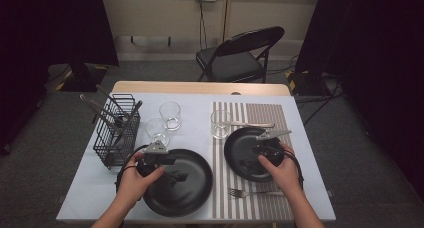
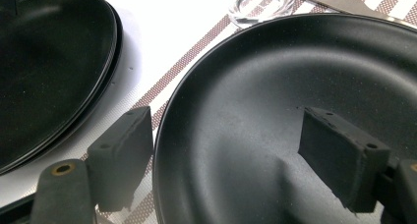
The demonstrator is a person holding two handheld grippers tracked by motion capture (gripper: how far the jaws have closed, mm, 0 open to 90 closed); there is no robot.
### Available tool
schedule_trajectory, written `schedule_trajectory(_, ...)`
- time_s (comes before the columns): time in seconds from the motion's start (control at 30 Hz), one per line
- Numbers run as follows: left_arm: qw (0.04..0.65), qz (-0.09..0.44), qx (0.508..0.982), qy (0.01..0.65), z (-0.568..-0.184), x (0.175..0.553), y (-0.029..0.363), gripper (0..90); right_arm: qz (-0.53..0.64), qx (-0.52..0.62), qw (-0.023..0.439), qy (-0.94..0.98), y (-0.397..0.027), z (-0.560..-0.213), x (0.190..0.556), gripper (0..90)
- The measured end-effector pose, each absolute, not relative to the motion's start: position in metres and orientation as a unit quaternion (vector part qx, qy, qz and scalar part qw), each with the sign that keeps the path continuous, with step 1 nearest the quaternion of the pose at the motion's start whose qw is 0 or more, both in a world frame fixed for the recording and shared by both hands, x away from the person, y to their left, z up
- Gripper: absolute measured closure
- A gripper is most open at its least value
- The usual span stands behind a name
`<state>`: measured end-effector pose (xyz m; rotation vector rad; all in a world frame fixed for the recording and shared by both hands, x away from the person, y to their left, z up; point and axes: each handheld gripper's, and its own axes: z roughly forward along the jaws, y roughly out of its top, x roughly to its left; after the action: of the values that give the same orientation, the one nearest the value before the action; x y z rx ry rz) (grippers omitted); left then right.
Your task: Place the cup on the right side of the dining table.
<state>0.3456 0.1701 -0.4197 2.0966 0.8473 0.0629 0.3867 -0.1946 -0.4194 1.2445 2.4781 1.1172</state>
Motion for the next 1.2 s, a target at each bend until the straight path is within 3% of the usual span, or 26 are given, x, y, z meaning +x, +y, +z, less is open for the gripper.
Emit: schedule_trajectory(1.2, 0.427, 0.022, 0.838, 0.340, -0.421, 0.346, 0.169, 20.5, 0.378, 0.419, 0.080, 0.822, -0.213, -0.427, 0.372, 20.0)
